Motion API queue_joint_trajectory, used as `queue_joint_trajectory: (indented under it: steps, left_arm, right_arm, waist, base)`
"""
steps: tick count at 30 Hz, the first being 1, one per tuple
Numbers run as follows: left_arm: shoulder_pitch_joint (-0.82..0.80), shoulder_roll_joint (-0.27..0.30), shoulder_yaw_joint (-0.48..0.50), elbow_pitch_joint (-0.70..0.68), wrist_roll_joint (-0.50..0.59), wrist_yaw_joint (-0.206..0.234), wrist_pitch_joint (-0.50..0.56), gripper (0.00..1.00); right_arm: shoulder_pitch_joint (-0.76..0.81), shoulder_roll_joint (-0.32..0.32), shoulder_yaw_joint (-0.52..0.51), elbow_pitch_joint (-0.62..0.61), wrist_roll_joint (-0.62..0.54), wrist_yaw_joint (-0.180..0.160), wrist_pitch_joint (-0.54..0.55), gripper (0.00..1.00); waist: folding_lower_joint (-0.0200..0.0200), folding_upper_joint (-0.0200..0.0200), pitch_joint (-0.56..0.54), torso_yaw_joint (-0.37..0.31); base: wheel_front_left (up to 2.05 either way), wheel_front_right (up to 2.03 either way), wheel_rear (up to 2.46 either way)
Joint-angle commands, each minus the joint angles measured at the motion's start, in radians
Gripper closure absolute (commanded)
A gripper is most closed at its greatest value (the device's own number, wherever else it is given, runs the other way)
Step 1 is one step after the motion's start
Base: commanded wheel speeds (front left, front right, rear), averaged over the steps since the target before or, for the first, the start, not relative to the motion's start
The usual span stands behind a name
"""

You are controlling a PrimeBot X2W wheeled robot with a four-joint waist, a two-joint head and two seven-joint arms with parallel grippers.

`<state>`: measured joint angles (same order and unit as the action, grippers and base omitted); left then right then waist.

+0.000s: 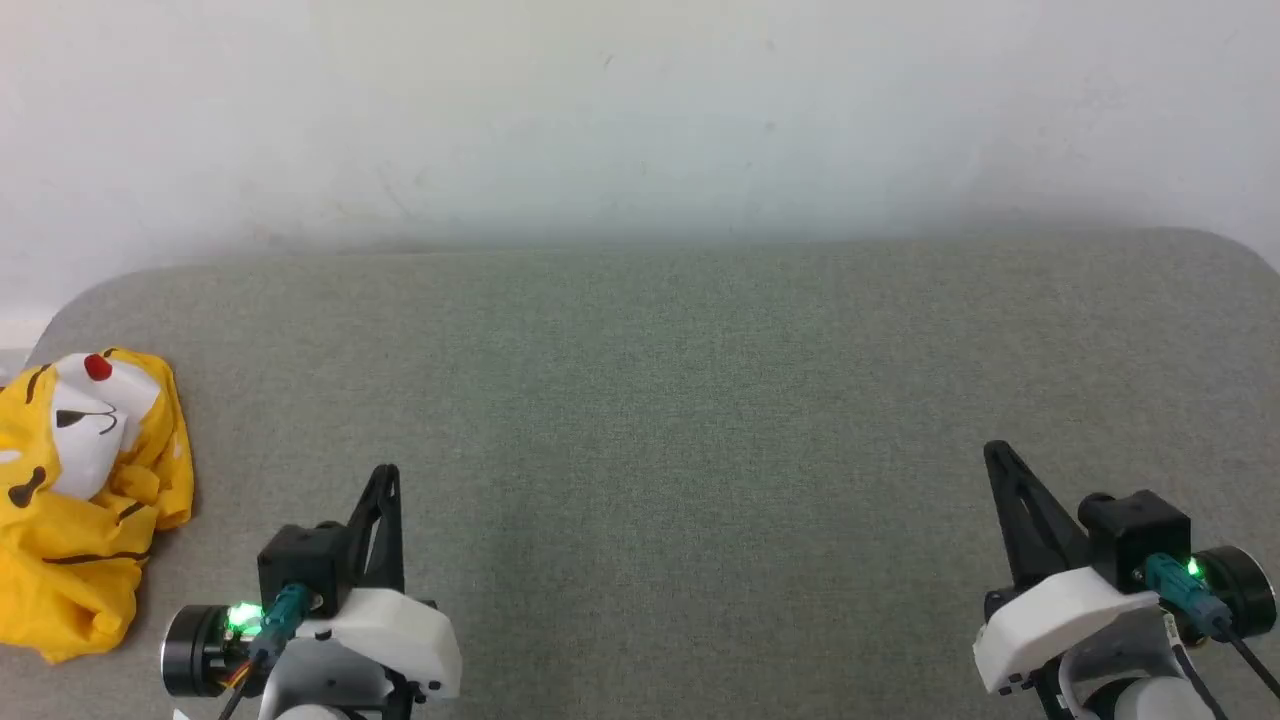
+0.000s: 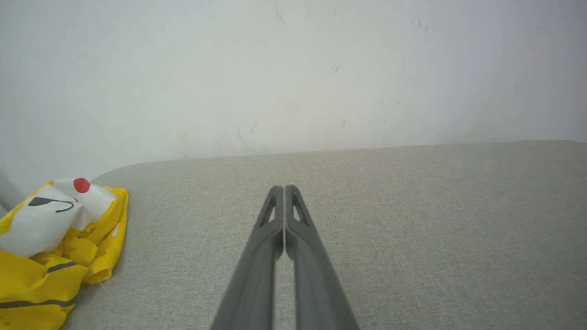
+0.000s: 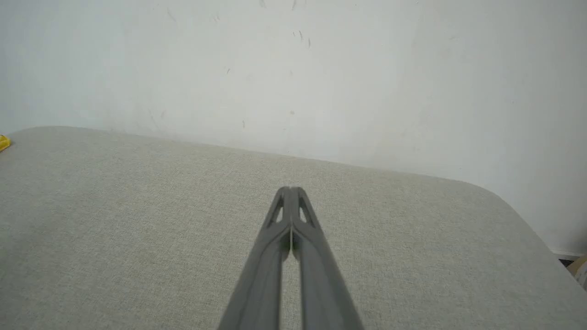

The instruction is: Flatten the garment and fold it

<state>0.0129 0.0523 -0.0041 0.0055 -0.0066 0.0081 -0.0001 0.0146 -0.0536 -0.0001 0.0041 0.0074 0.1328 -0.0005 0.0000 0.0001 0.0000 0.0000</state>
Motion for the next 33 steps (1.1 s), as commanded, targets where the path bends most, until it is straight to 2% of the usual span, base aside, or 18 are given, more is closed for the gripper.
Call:
queue_joint_trajectory:
  steps: [1,33]
  left_arm:
    - [-0.013,-0.002,0.004,-0.005,0.007,-0.008,0.0,1.0]
    - [-0.013,-0.002,0.004,-0.005,0.007,-0.008,0.0,1.0]
  right_arm:
    - [-0.015,0.003,0.0,-0.004,-0.007,-0.002,0.0,1.0]
    - [-0.015,0.003,0.0,-0.004,-0.007,-0.002,0.0,1.0]
  waist:
    - [0.0,-0.0001,0.0,0.0]
    - [0.0,-0.0001,0.0,0.0]
  base:
    - [0.0,0.0,0.0]
    - [0.0,0.0,0.0]
